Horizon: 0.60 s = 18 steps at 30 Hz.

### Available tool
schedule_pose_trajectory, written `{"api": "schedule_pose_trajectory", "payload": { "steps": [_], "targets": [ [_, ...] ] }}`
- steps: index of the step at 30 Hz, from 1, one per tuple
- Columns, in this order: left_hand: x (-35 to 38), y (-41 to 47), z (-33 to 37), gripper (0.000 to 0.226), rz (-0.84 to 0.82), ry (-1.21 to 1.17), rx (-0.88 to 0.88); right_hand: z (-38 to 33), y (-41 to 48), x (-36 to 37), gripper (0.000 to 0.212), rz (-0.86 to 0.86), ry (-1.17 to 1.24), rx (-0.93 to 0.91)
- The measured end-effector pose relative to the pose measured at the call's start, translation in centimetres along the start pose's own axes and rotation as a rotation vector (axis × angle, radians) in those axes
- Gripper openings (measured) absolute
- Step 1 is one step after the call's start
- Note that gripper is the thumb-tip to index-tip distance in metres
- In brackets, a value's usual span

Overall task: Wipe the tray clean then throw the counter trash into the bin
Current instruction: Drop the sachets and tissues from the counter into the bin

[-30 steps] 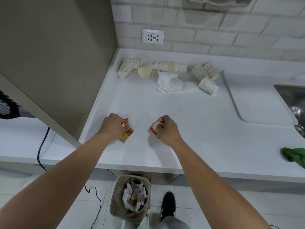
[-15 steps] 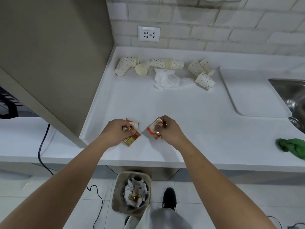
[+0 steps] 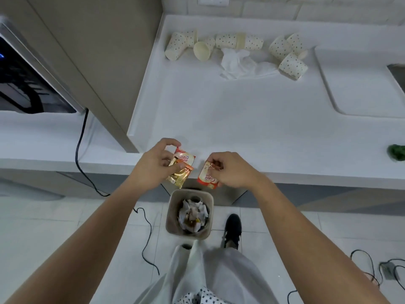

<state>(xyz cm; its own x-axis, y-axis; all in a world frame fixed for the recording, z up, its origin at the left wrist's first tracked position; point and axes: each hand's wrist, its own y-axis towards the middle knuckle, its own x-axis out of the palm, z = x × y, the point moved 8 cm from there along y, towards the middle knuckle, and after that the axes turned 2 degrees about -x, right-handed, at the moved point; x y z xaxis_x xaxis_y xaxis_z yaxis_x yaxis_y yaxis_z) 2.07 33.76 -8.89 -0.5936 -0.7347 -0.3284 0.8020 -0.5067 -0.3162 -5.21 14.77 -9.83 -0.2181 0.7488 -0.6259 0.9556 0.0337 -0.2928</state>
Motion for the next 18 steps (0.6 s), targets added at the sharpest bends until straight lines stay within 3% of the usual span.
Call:
{"api": "schedule_pose_trajectory", "payload": {
  "steps": [2,9,11,14,18],
  "targets": [
    [0.4,-1.2,-1.7,0.05,-0.038,-0.011,-0.054,0.3,-0.5,2.1,0.014,-0.043,-0.092,-0.016],
    [2.4,-2.5,-8.3,0.03,0.006,0.269,-0.212,2.9,-1.0,8.0,0.017,-0.059,-0.218,0.047],
    [3.2,-2.1,-10.2,0.035,0.0,0.315,-0.25,4.0,-0.7,9.1,0.016,-0.045,-0.184,0.11],
    [4.5,-1.7,-12.1,0.058,-0.048,0.374,-0.325,5.5,-0.6,10.2,0.038,-0.074,-0.178,0.201],
    [4.9,-1.3,-12.1,0.074,-0.039,0.533,-0.283,5.7,-0.5,9.8,0.047,-0.048,-0.18,0.189]
  ]
}}
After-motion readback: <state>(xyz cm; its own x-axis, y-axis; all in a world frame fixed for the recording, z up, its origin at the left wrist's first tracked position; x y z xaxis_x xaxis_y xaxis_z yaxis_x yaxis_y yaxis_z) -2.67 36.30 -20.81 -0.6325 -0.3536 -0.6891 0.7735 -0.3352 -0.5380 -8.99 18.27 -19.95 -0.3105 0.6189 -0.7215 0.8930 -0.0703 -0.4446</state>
